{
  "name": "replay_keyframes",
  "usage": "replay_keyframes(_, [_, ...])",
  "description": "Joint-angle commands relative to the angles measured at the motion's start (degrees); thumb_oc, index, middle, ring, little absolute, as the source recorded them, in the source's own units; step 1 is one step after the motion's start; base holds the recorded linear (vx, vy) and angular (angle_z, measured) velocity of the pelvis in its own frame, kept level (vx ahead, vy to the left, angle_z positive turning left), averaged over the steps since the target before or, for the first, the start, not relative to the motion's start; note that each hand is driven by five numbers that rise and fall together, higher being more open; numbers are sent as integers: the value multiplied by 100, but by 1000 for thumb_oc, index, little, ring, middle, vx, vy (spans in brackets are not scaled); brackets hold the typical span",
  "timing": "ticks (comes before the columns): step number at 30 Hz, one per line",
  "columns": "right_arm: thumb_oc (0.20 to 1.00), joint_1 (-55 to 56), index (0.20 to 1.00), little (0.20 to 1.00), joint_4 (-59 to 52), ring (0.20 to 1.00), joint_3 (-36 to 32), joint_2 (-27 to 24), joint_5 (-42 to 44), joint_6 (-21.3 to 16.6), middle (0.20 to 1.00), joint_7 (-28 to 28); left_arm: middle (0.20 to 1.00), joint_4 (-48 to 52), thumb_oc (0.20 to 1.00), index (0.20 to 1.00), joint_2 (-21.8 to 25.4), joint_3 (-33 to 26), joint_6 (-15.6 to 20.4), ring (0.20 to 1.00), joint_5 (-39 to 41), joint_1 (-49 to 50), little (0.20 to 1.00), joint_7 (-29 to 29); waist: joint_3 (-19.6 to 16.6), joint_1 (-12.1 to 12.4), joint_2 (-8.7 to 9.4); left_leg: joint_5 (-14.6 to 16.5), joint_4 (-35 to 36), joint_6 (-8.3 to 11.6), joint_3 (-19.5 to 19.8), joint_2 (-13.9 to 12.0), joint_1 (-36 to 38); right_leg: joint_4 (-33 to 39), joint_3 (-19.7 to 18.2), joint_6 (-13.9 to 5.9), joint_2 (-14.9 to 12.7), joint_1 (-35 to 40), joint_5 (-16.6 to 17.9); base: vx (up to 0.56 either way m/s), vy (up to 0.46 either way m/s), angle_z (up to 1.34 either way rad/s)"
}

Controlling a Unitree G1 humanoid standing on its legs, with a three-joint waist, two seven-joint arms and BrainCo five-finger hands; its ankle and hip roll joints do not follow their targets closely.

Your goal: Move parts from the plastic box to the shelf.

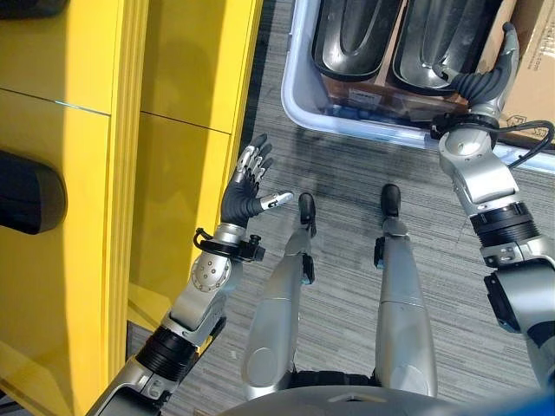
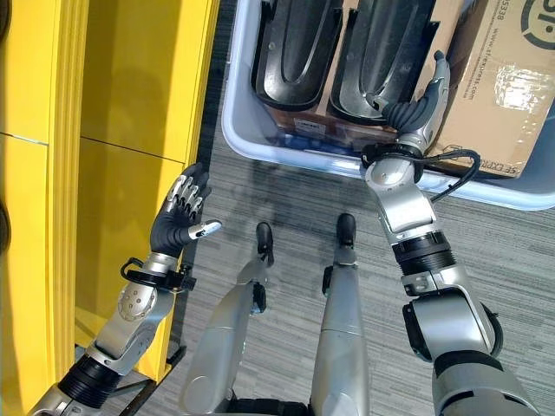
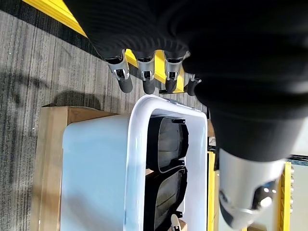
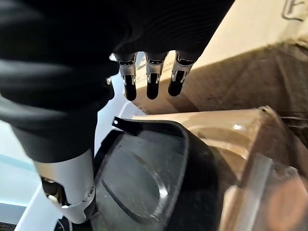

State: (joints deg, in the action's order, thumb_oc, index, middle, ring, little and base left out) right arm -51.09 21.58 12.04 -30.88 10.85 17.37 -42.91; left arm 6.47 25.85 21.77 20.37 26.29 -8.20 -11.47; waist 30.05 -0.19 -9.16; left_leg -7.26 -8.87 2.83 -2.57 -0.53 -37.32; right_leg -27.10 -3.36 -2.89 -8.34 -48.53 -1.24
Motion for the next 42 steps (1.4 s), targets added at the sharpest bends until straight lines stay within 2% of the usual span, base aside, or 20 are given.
replay_keyframes(1, [1000, -474, 1000, 1000, -32, 1000, 60, -275, 546, -218, 1000, -11, 1000, 251, 1000, 1000, 11, -124, 108, 1000, -3, 16, 1000, 63, -26, -32, -613, 729, -450, -94, 106, 6, -237, 9, -257, 96, 137, 344, -681, 0, 0, 7])
replay_keyframes(4, [1000, -459, 1000, 1000, 59, 1000, 47, -249, 596, -177, 1000, 114, 1000, 233, 1000, 1000, 17, -139, 88, 1000, 16, -6, 1000, 84, -26, -23, -599, 741, -493, -95, 120, -2, -280, -42, -247, 93, 136, 317, -705, 12, -20, 2])
replay_keyframes(5, [1000, -359, 1000, 1000, 216, 1000, 9, -195, 925, -150, 1000, 259, 1000, 236, 1000, 1000, 19, -183, 4, 1000, -37, -29, 1000, 72, -26, -15, -569, 754, -554, -115, 135, 1, -375, -89, -258, 96, 147, 268, -718, 37, -60, 2])
replay_keyframes(8, [1000, -383, 1000, 1000, 362, 1000, 8, -187, 1069, -144, 1000, 331, 1000, 217, 1000, 1000, 23, -194, -35, 1000, -87, -56, 1000, 77, -26, 3, -559, 767, -610, -127, 137, 4, -463, -137, -252, 102, 153, 198, -725, 23, -41, 5])
replay_keyframes(14, [1000, -421, 1000, 1000, 655, 1000, -155, -124, 2132, -468, 1000, 315, 1000, 208, 1000, 1000, 71, -235, -113, 1000, -76, -108, 1000, 75, -26, 37, -552, 789, -696, -149, 154, 14, -598, -207, -238, 114, 157, 111, -758, 9, -13, 2])
replay_keyframes(16, [1000, -468, 1000, 1000, 721, 1000, -188, -113, 2110, -475, 1000, 434, 1000, 216, 1000, 1000, 79, -242, -165, 1000, -94, -143, 1000, 63, -26, 44, -552, 798, -740, -153, 160, 25, -664, -246, -240, 122, 170, 66, -775, 20, -15, 4])
replay_keyframes(23, [1000, -519, 1000, 1000, 806, 1000, -285, -58, 3075, -498, 1000, 408, 1000, 191, 1000, 1000, 89, -275, -256, 1000, -141, -210, 1000, 51, -26, 54, -525, 810, -848, -167, 167, 34, -837, -365, -250, 139, 208, -55, -815, 1, -2, 0])
replay_keyframes(24, [351, -553, 351, 351, 871, 351, -323, -82, 3134, -434, 351, 518, 1000, 175, 1000, 1000, 114, -296, -263, 1000, -144, -225, 1000, 50, -26, 60, -507, 827, -882, -176, 173, 36, -864, -374, -238, 137, 202, -56, -827, 16, -39, 0])
replay_keyframes(25, [200, -580, 200, 200, 936, 200, -325, -84, 3133, -385, 200, 587, 1000, 176, 1000, 1000, 111, -305, -293, 1000, -144, -247, 1000, 57, -26, 66, -498, 835, -892, -182, 175, 37, -874, -377, -230, 136, 203, -58, -830, 14, -43, -1])
replay_keyframes(28, [200, -604, 200, 200, 996, 200, -308, -126, 2875, -173, 200, 705, 1000, 161, 1000, 1000, 126, -309, -315, 1000, -144, -281, 1000, 53, -26, 59, -481, 852, -962, -185, 176, 38, -928, -415, -213, 134, 198, -97, -830, 4, -11, 0])
replay_keyframes(30, [200, -681, 200, 200, 1066, 200, -211, -223, 2468, 123, 200, 793, 1000, 154, 1000, 1000, 146, -335, -360, 1000, -148, -319, 1000, 65, -26, 60, -466, 851, -980, -186, 179, 42, -954, -410, -204, 129, 196, -106, -825, 0, 0, 0])
replay_keyframes(33, [200, -741, 200, 200, 1182, 200, -119, -288, 2369, 402, 200, 788, 1000, 185, 1000, 1000, 159, -348, -427, 1000, -143, -345, 1000, 43, -26, 67, -456, 855, -1008, -187, 185, 44, -986, -423, -195, 133, 197, -120, -827, 0, 0, 0])
replay_keyframes(42, [200, -1028, 200, 200, 1852, 200, 381, -672, 1522, 1317, 200, 1390, 1000, 159, 1000, 1000, 248, -370, -490, 1000, -141, -440, 1000, -3, -26, 107, -396, 855, -1086, -188, 211, 31, -1114, -429, -102, 122, 165, -174, -815, 0, 0, 0])
